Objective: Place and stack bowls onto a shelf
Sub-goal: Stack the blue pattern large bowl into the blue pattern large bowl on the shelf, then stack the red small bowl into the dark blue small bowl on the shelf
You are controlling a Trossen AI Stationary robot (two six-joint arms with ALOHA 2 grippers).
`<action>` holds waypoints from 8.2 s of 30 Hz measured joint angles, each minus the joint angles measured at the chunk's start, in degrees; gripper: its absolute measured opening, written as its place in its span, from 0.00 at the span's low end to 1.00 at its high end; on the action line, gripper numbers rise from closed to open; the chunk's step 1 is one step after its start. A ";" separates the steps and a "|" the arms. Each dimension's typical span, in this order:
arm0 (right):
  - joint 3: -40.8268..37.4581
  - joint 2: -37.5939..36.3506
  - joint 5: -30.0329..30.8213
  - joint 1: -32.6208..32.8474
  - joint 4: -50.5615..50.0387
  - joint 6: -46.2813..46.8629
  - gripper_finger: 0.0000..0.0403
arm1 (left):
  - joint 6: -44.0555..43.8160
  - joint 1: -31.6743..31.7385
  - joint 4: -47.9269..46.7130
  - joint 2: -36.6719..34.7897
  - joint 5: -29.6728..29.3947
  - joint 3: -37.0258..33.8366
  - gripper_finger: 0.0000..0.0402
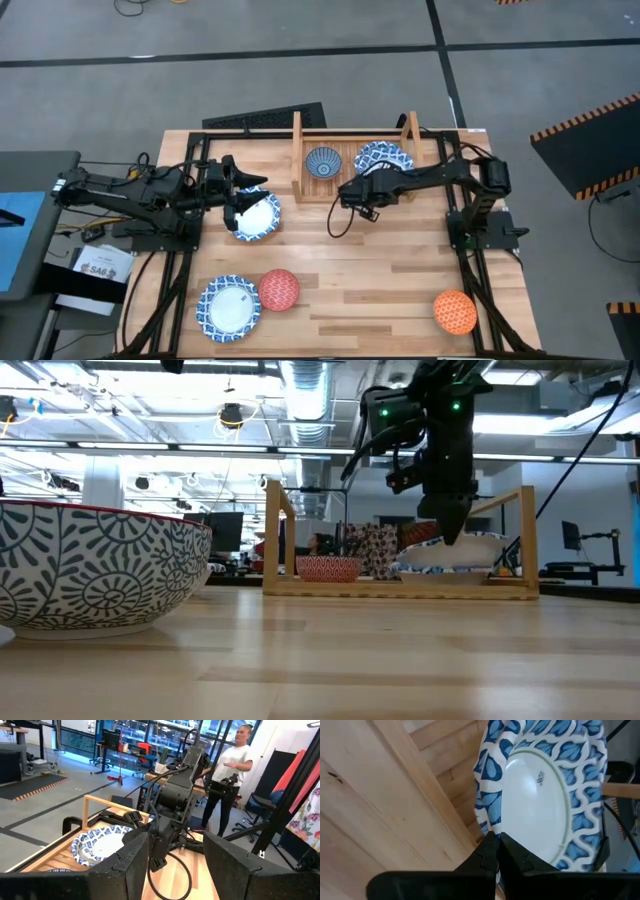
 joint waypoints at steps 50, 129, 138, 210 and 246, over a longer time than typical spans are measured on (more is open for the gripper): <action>-13.80 -20.72 -4.84 -0.10 5.96 18.30 0.07 | 0.00 -0.04 -1.97 0.00 -1.64 0.00 0.43; -25.20 -43.41 -1.66 25.72 58.97 10.41 0.11 | -40.37 -16.05 -41.53 22.47 13.91 7.51 0.43; -25.20 -43.41 -1.66 25.72 58.39 9.98 0.11 | -51.37 -20.84 -35.82 34.86 13.94 7.23 0.43; -25.14 -43.41 -1.51 19.71 59.37 9.94 0.11 | 4.89 37.22 -58.89 63.94 18.43 71.91 0.00; -25.16 -43.30 -1.62 19.71 58.70 9.96 0.11 | 17.19 39.54 -68.06 85.15 15.57 80.41 0.00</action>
